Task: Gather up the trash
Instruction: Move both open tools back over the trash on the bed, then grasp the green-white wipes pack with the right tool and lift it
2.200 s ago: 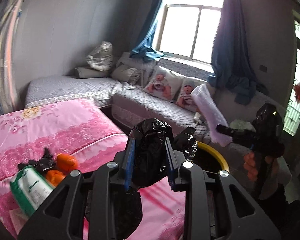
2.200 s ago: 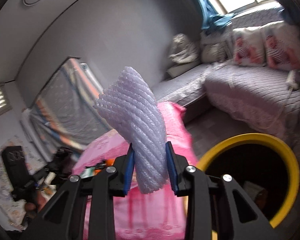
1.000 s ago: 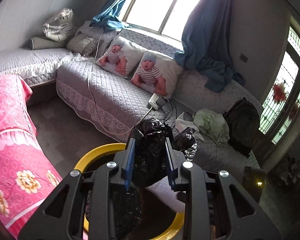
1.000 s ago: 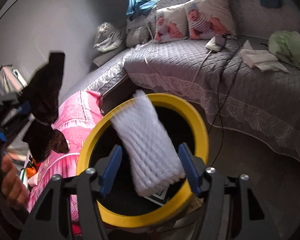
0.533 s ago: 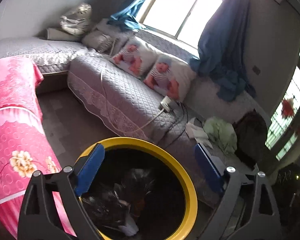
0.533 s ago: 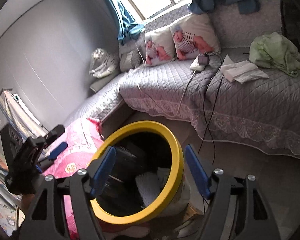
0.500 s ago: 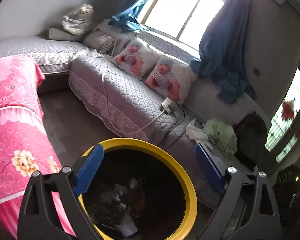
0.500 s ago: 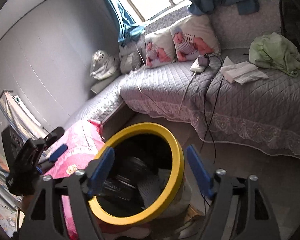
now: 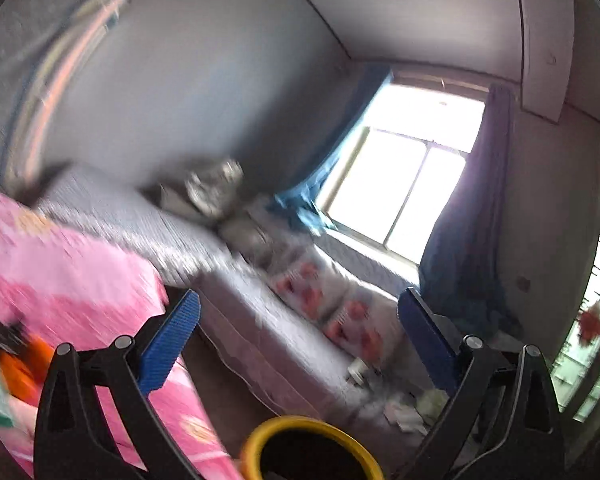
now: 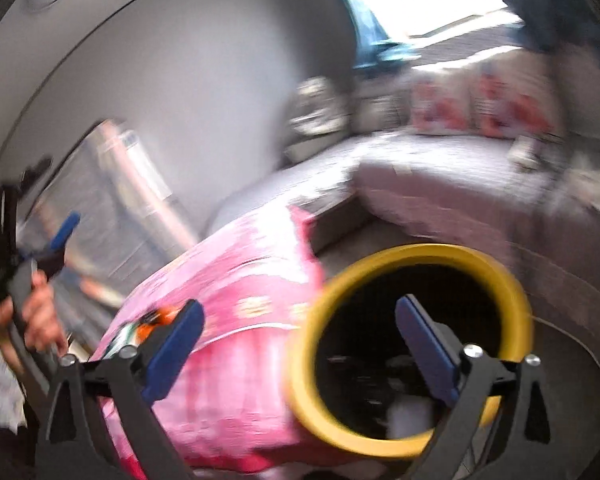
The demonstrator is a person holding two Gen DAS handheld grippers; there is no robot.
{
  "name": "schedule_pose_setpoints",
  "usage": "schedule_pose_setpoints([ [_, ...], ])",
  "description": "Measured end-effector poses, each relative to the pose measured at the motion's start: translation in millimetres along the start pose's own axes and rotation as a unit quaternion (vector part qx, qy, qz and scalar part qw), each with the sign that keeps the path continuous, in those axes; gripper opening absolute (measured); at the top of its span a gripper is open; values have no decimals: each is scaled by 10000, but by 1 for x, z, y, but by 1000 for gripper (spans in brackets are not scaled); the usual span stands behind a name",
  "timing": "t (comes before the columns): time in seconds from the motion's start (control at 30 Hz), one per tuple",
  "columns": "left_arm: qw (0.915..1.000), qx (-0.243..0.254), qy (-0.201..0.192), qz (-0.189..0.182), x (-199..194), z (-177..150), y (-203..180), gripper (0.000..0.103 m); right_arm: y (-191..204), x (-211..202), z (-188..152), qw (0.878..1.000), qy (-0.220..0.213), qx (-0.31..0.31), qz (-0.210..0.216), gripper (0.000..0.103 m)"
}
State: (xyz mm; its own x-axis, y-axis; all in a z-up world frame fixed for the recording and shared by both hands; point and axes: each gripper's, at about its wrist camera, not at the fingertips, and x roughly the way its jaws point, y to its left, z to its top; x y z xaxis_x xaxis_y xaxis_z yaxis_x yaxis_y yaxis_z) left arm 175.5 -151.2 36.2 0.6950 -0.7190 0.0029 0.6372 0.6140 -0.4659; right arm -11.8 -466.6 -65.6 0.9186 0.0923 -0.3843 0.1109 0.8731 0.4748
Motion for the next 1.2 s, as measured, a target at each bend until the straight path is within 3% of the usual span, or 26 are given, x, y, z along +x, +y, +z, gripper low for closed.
schedule_pose_setpoints([
  [0.07, 9994, 49, -285, 166, -31, 26, 12, 95, 30, 20, 0, 9983, 262, -334, 396, 95],
  [0.17, 9933, 68, -865, 758, -82, 58, 36, 95, 86, 59, -9, 9870, 873, -905, 1006, 95],
  [0.2, 9863, 158, -1197, 1125, -106, 67, 44, 95, 101, 69, -12, 9824, 1026, -1075, 1128, 95],
  [0.33, 9568, 725, -1773, 2189, -164, 84, 59, 95, 163, 113, -33, 9550, 1686, -1780, 1669, 95],
  [0.4, 9402, 1012, -1803, 2708, -183, 83, 66, 95, 198, 134, -43, 9398, 1948, -2144, 1811, 95],
  [0.47, 9223, 1377, -1576, 3248, -197, 77, 78, 95, 227, 151, -51, 9238, 2204, -2406, 2003, 95],
  [0.53, 9116, 1706, -1054, 3588, -204, 64, 95, 95, 256, 167, -57, 9079, 2472, -2597, 2170, 95],
  [0.6, 9085, 1872, -634, 3682, -210, 50, 109, 95, 278, 180, -61, 8963, 2680, -2711, 2266, 95],
  [0.73, 9179, 2081, -22, 3379, -239, 17, 140, 95, 313, 207, -62, 8782, 3115, -2849, 2251, 95],
  [0.87, 9426, 1933, 306, 2706, -264, -5, 157, 95, 344, 243, -74, 8621, 3579, -3024, 1929, 95],
  [0.93, 9503, 1821, 494, 2475, -264, -14, 168, 95, 350, 262, -79, 8575, 3886, -2888, 1741, 95],
  [1.03, 9593, 1633, 800, 2162, -254, -22, 182, 95, 355, 279, -88, 8490, 4183, -2794, 1616, 95],
  [1.2, 9669, 1461, 1075, 1795, -244, -32, 200, 95, 368, 302, -104, 8406, 4353, -2993, 1192, 95],
])
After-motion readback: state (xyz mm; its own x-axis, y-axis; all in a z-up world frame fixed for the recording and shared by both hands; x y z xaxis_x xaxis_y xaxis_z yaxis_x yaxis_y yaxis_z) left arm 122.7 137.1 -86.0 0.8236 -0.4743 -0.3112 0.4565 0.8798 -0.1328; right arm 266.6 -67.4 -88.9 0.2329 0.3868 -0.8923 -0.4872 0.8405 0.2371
